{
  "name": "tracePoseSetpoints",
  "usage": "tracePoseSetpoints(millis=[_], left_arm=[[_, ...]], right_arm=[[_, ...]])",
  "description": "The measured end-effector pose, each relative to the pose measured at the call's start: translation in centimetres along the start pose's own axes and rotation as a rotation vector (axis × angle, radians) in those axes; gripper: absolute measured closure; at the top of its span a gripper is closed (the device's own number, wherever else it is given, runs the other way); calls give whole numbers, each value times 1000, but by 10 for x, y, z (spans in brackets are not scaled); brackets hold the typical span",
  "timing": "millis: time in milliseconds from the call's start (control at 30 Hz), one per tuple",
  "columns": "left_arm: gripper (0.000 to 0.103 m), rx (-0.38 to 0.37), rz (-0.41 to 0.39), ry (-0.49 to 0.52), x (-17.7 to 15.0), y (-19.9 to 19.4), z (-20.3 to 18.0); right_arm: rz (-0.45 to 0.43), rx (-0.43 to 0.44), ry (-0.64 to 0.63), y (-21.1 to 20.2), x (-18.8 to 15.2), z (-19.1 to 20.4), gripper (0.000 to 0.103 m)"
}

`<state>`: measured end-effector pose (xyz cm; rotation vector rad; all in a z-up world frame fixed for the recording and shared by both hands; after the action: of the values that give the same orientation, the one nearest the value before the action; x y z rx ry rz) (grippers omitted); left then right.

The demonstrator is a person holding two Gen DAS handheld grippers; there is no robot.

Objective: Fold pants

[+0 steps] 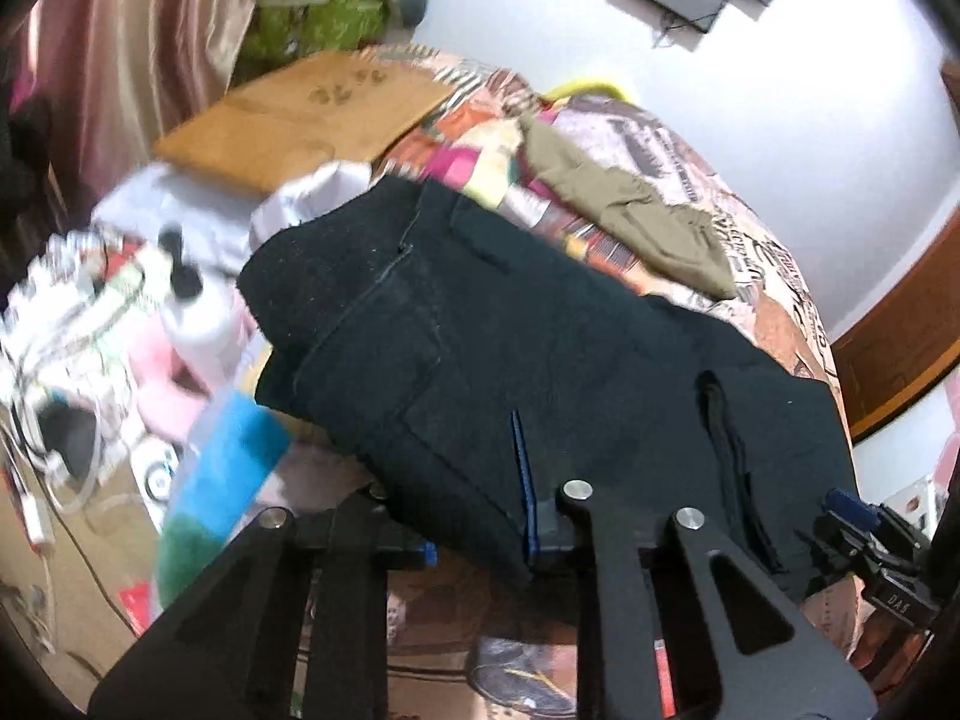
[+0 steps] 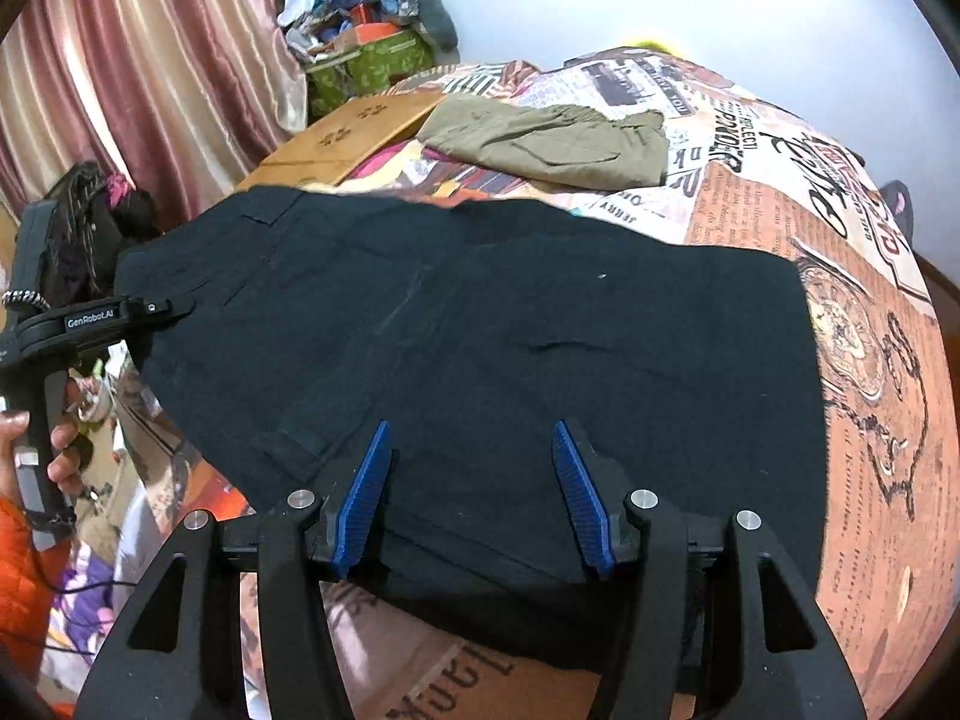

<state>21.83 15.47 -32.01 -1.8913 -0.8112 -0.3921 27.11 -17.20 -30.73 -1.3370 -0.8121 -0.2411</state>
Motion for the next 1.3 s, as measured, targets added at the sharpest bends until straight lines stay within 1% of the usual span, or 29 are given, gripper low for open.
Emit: tracePoseSetpoints(millis=[133, 300, 533, 633, 667, 833, 967, 1067, 1200, 1300], left_arm=[[85, -9, -42, 99, 21, -12, -34], [87, -36, -82, 209, 40, -21, -81], [89, -89, -100, 336, 57, -20, -146], [90, -118, -103, 375, 60, -17, -171], [90, -127, -102, 385, 61, -15, -178], [91, -184, -89, 419, 63, -2, -219], [91, -237, -68, 456, 58, 9, -251], [91, -277, -43, 499, 47, 19, -277], [91, -334, 16, 569, 21, 33, -313], [91, -346, 69, 623, -4, 45, -330]], right_arm=[[-33, -14, 37, -13, 4, -14, 51], [-62, -43, 121, -28, 1, -47, 51], [-34, -106, 198, -27, -27, -92, 51], [-7, -120, 204, -20, -39, -100, 51], [4, -104, 212, -15, -43, -101, 51], [-21, -90, 212, -14, -44, -99, 48], [-31, -76, 207, -13, -44, -99, 48], [-35, -60, 215, -12, -44, -101, 48], [-41, -55, 219, -10, -43, -101, 48], [-42, -52, 225, -10, -43, -100, 48]])
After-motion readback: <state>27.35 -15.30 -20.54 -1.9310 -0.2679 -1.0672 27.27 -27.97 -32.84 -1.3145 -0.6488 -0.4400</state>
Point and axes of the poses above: each gripper's, at about its wrist camera, not at the fingertips, and y roughly the way its jaws point, z to its left, x to its top, the point moved 7 cm from there along y, roughly the way its jaws point, and after that the axes turned 13 degrees about -x, right-handed, at the moved point
